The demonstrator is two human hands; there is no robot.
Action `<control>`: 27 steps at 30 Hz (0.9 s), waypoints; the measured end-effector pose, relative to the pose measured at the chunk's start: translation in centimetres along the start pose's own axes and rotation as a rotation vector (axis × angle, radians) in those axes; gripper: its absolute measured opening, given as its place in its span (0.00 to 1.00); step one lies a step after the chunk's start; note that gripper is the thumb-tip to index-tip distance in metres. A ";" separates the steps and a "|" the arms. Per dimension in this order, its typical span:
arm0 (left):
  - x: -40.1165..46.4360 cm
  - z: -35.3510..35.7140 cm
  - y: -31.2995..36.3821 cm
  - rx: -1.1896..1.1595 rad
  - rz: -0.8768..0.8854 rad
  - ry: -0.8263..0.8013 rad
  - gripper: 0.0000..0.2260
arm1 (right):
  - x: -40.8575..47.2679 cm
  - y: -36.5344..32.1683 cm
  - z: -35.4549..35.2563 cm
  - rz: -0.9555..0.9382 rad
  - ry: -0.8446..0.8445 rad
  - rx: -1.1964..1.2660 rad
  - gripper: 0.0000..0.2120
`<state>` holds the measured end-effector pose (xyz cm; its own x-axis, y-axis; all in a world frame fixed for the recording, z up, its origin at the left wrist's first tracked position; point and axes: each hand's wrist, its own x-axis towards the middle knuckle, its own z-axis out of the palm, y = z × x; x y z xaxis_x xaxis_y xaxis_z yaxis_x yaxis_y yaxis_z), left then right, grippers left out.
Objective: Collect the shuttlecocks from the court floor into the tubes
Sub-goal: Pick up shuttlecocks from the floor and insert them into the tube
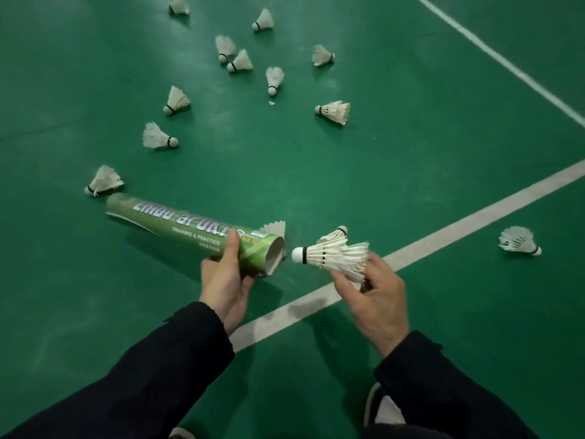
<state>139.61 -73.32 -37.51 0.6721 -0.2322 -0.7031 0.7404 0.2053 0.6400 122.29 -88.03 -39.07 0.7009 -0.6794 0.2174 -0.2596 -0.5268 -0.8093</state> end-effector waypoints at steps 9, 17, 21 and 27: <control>-2.8 -0.4 -0.6 -0.094 -0.018 -0.129 0.27 | -0.7 -6.3 5.9 -0.122 -0.423 -0.130 0.10; -1.1 -1.4 -0.5 -0.147 0.061 -0.018 0.32 | 1.6 -5.3 5.6 0.062 -0.450 0.273 0.14; 0.0 -2.3 -0.5 -0.174 0.023 0.063 0.29 | 5.0 2.3 6.0 0.195 -0.212 -0.281 0.16; 0.0 -2.4 -1.4 -0.122 -0.019 0.065 0.27 | 7.7 9.7 6.1 0.230 -0.376 -0.564 0.14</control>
<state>138.57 -71.30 -39.17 0.6536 -0.1764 -0.7360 0.7457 0.3161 0.5865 129.23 -95.21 -48.56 0.7422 -0.6363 -0.2102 -0.6611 -0.6440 -0.3849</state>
